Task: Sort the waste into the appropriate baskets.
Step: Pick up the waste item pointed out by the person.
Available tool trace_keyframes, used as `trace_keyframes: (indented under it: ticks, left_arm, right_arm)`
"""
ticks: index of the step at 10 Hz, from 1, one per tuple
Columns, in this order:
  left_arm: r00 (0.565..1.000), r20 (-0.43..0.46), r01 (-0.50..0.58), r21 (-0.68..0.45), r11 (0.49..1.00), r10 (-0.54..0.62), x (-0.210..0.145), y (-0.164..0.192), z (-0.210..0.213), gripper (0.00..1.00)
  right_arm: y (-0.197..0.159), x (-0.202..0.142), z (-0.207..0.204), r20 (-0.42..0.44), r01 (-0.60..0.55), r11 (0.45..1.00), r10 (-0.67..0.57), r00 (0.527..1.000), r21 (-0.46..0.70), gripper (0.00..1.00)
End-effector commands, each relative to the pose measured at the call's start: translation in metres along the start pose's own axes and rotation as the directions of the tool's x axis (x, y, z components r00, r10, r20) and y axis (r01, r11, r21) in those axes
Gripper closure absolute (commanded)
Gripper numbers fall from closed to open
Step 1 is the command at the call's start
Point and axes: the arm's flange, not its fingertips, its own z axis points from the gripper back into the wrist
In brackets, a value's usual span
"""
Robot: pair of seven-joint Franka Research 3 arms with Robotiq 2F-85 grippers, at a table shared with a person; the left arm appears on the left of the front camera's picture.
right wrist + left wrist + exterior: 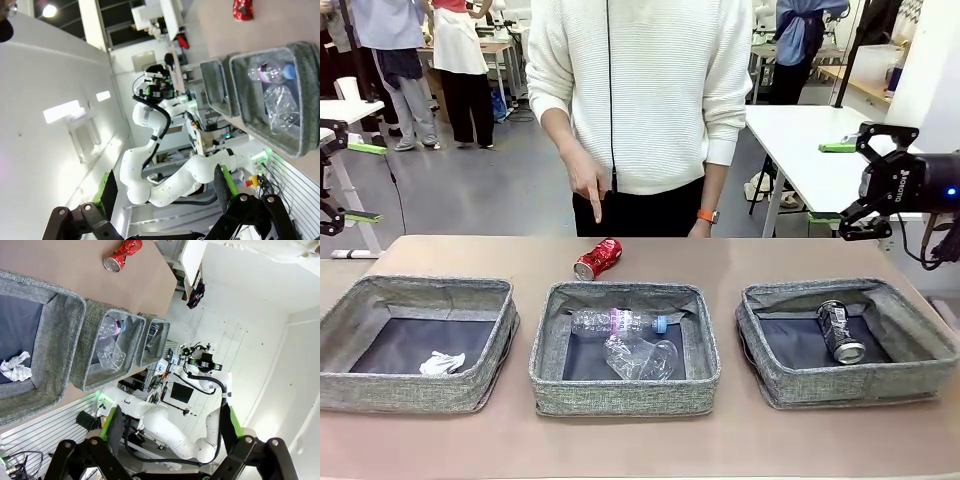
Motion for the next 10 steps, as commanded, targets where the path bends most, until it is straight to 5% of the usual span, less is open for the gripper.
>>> trace_keyframes:
  ticks: [1, 2, 3, 4, 6, 7, 8, 9, 10]
  left_arm:
    - [0.982, 0.079, 0.163, 0.125, 0.979, -0.174, 0.003, -0.021, -0.019, 0.00]
    - [0.925, 0.110, 0.322, 0.284, 0.903, -0.365, 0.004, -0.044, -0.056, 0.00]
    - [0.815, 0.091, 0.488, 0.426, 0.762, -0.573, 0.002, -0.064, -0.107, 0.00]
    - [0.628, 0.015, 0.664, 0.511, 0.546, -0.778, -0.007, -0.075, -0.166, 0.00]
    - [0.356, -0.231, 0.850, 0.482, 0.212, -0.905, -0.037, -0.063, -0.246, 0.00]
    - [0.207, -0.301, 0.885, 0.464, 0.047, -0.931, -0.048, -0.049, -0.277, 0.00]
    - [0.102, -0.361, 0.881, 0.466, -0.084, -0.927, -0.052, -0.036, -0.295, 0.00]
    - [0.058, -0.356, 0.851, 0.506, -0.140, -0.933, -0.049, -0.027, -0.306, 0.00]
    - [0.475, -0.340, 0.841, 0.446, 0.306, -0.811, -0.071, -0.057, -0.301, 0.00]
  right_arm:
    - [0.003, 0.001, 0.003, -0.008, -0.019, 1.000, 0.019, 1.000, 0.003, 0.00]
    - [0.003, 0.001, 0.003, -0.008, -0.019, 1.000, 0.019, 1.000, 0.003, 0.00]
    - [0.003, 0.001, 0.003, -0.008, -0.019, 1.000, 0.019, 1.000, 0.003, 0.00]
    - [0.003, 0.001, 0.003, -0.008, -0.019, 1.000, 0.019, 1.000, 0.003, 0.00]
    - [0.003, 0.001, 0.003, -0.008, -0.019, 1.000, 0.019, 1.000, 0.003, 0.00]
    - [0.003, 0.001, 0.003, -0.008, -0.019, 1.000, 0.019, 1.000, 0.003, 0.00]
    - [0.003, 0.001, 0.003, -0.008, -0.019, 1.000, 0.019, 1.000, 0.003, 0.00]
    - [0.003, 0.001, 0.003, -0.008, -0.019, 1.000, 0.019, 1.000, 0.003, 0.00]
    - [0.003, 0.001, 0.003, -0.008, -0.019, 1.000, 0.019, 1.000, 0.003, 0.00]
